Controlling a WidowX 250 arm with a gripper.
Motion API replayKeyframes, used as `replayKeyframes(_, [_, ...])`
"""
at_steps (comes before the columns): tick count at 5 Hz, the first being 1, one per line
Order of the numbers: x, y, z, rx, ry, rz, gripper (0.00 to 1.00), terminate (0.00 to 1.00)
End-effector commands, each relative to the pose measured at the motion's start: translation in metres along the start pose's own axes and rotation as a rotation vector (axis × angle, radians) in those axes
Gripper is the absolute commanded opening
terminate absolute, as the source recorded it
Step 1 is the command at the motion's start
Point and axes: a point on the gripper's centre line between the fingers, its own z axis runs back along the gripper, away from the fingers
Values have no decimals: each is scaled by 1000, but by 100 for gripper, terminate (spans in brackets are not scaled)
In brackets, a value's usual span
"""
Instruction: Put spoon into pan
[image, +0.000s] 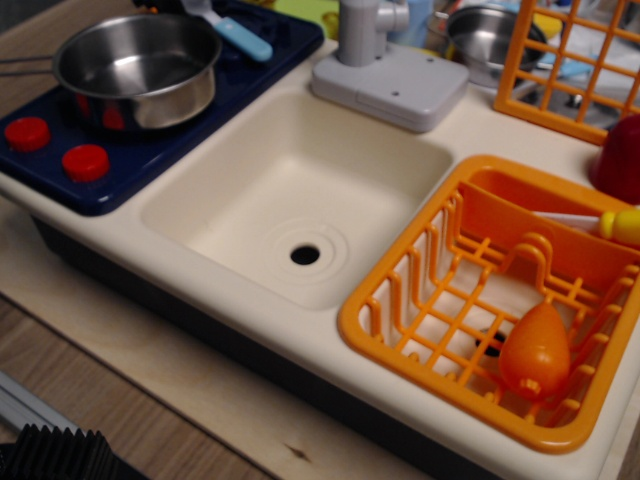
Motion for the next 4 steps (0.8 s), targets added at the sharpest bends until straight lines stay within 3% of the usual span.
replayKeyframes(1, [7,-4,-2,-2,24,-113,100,0])
replayKeyframes(2, [7,0,-6,-3,25,-119,0,0])
replayKeyframes(4, [9,1,-8,-6,24,-118,0,0])
